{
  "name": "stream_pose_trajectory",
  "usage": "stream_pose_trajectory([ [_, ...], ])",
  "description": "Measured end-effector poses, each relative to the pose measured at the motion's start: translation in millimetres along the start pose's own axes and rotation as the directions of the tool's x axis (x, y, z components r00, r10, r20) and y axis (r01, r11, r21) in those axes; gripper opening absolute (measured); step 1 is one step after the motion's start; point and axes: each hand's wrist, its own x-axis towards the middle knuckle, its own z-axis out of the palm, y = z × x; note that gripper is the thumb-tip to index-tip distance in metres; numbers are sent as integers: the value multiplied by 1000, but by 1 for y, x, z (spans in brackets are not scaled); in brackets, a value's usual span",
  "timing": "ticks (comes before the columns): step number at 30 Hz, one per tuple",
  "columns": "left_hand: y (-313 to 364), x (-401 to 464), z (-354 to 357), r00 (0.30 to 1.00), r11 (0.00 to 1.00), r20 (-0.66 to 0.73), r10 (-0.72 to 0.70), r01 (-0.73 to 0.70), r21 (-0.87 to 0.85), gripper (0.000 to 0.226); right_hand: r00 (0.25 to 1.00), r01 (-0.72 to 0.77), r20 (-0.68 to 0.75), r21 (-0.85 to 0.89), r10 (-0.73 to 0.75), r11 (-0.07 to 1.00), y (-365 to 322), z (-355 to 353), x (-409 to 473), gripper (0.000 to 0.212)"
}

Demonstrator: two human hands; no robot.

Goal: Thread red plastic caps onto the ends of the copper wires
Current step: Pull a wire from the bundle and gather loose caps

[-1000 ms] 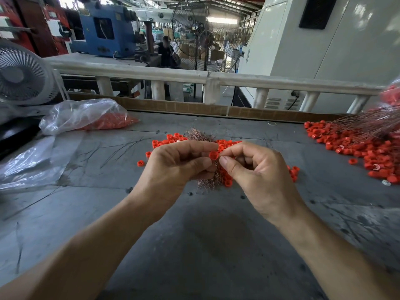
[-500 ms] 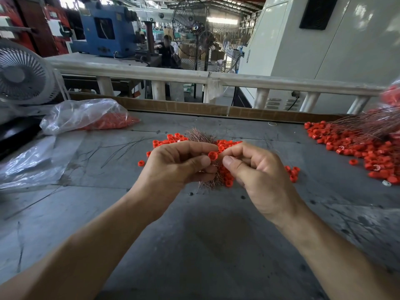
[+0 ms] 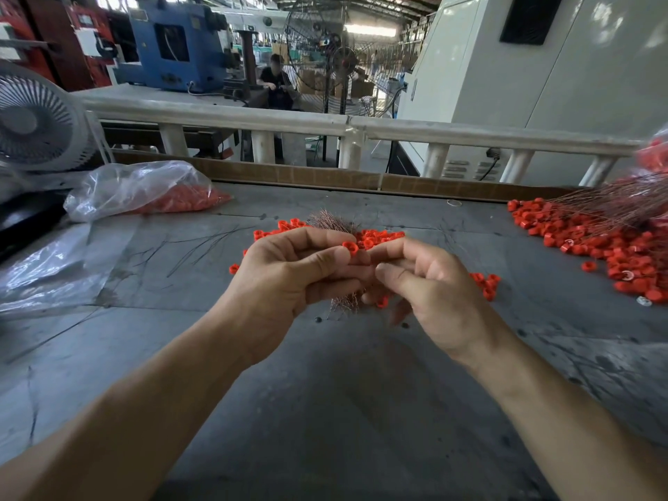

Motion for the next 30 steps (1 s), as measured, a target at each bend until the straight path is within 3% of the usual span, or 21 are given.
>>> stream_pose_trajectory([
  [3,0,0,-1,999,1000,-32,10,-10,14,32,978,-21,-199,-355,-53,935,11,-14,6,11],
  [6,0,0,-2,999,1000,-45,8,-7,30,34,982,-91,-186,-562,-18,822,20,-20,7,14],
  [12,-2,1,-1,998,1000,-64,-4,6,24,36,996,-90,-74,-661,54,745,19,-15,6,11],
  [18,-4,2,-1,998,999,-63,-19,22,48,30,996,56,0,-763,-87,644,19,-12,8,7],
  [21,-5,2,-2,998,997,-64,-22,27,67,29,986,70,-73,-624,-148,778,22,-13,8,3],
  [24,-7,1,-2,999,995,-50,-23,27,97,28,983,31,-168,-260,-77,965,18,-13,8,10],
  [27,-9,1,-1,999,989,-33,-14,19,147,25,981,62,-184,16,-58,998,11,-11,8,9],
  [30,-10,1,0,1000,985,-24,-14,18,173,21,986,43,-166,179,-13,983,6,-8,7,4],
])
